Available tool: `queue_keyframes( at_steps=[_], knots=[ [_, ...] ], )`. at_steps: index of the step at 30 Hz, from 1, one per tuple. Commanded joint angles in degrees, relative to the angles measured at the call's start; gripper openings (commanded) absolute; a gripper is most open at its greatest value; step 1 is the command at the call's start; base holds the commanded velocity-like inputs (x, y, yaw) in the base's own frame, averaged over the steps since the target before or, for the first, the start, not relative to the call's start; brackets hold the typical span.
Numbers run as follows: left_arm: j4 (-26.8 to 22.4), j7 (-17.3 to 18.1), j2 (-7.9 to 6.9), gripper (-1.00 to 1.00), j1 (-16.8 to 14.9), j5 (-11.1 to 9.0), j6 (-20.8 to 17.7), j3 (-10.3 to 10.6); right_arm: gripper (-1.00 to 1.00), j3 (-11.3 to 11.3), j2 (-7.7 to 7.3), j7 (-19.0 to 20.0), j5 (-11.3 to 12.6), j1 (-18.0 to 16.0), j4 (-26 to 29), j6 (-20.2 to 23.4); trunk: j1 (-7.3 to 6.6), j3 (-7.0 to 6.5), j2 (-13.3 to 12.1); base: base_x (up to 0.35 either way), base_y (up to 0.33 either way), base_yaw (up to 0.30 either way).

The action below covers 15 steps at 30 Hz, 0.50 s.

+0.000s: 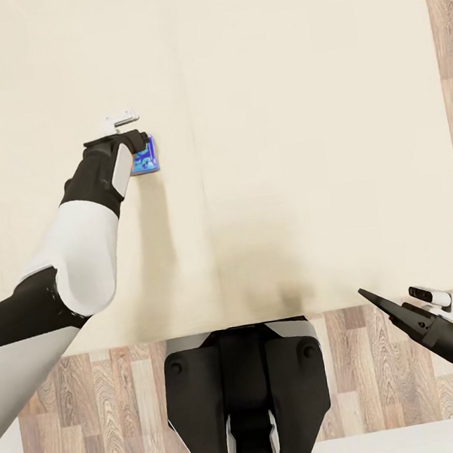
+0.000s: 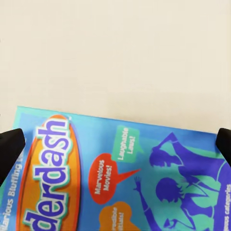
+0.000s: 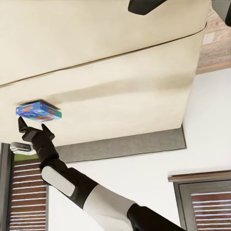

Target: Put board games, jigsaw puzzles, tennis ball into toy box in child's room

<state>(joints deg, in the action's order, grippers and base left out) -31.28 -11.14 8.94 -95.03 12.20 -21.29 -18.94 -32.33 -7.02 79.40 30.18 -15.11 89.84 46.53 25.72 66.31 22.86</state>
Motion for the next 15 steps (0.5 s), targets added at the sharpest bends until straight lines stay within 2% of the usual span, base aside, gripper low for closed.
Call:
queue_keyframes(
  at_steps=[1,10,15],
  knots=[
    [2.29,0.2,0.09,1.0,-0.16,0.41,-0.26,-0.4,1.0,0.0,-0.01,0.07,0.15,-0.01,0.02,0.5,0.06,0.06,0.06,0.0,0.0,0.0],
    [1.69,0.15,0.2,1.0,-3.31,0.58,-0.06,-0.4,1.0,0.01,-0.01,-0.73,0.09,-0.01,0.17,0.49,0.06,0.06,0.06,0.0,0.0,0.0],
    [1.8,0.15,0.14,1.0,-3.81,0.62,0.51,-0.4,1.0,0.04,-0.01,-0.94,0.09,-0.01,0.23,0.49,0.06,0.06,0.06,0.0,0.0,0.0]
  ],
)
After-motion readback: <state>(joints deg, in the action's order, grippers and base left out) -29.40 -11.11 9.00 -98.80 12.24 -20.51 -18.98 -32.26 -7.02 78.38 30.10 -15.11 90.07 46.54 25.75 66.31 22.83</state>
